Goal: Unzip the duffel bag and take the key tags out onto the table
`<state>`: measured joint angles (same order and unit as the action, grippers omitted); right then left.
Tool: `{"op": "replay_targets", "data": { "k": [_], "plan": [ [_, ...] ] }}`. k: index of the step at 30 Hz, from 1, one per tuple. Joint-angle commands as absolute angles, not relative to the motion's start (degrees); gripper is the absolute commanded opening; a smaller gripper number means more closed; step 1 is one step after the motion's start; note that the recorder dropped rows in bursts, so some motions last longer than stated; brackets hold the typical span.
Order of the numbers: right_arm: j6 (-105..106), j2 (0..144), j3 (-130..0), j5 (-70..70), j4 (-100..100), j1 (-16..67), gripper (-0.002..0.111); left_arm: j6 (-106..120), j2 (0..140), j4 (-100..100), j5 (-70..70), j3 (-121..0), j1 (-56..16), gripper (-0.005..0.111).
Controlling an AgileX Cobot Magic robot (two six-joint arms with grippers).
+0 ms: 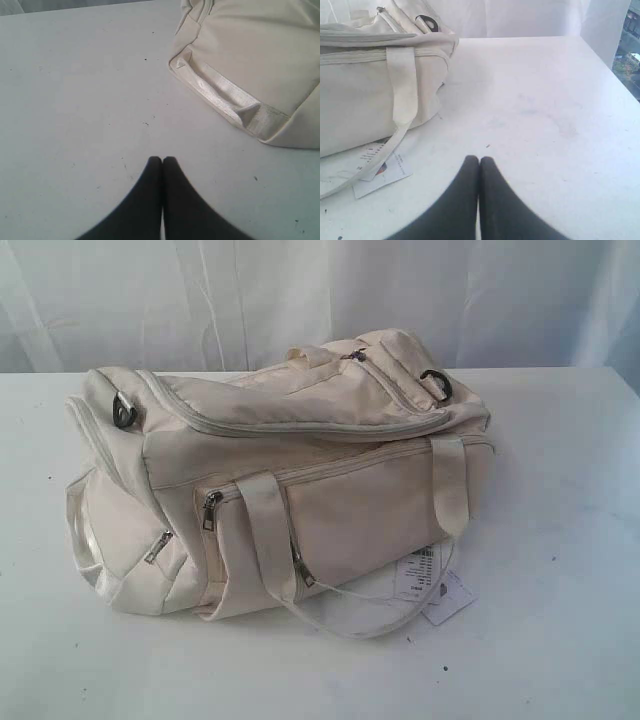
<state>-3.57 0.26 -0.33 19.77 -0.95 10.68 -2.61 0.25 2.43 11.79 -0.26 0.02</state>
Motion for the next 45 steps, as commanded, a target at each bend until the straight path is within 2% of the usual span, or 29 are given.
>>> {"op": "replay_targets", "data": {
  "k": [1, 24, 33, 39, 42, 45],
  "plan": [
    [-3.6, 0.0, 0.0, 19.65, -0.41, 10.76, 0.0, -2.68, 0.0, 2.04, 11.98, 0.0, -0.11, 0.0],
    [-3.68, 0.0, 0.0, 18.76, -0.41, 10.76, 0.0, -2.68, 0.0, 2.04, 11.98, 0.0, -0.11, 0.0],
    [-3.68, 0.0, 0.0, -0.56, -0.33, 10.97, 0.0, -2.68, 0.0, 2.04, 11.98, 0.0, -0.11, 0.0],
    [-27.01, 0.0, 0.0, -7.6, -0.44, 10.97, 0.0, -1.0, 0.0, 4.96, 0.79, 0.0, -0.11, 0.0],
    [-29.96, 0.0, 0.0, -10.63, -0.44, 10.97, 0.0, -1.55, 0.0, 4.96, -5.98, 0.0, -0.11, 0.0],
    [-29.99, 0.0, 0.0, -13.86, -0.44, 10.97, 0.0, -8.41, 0.0, 4.96, -19.9, 0.0, -0.11, 0.0]
  ]
}}
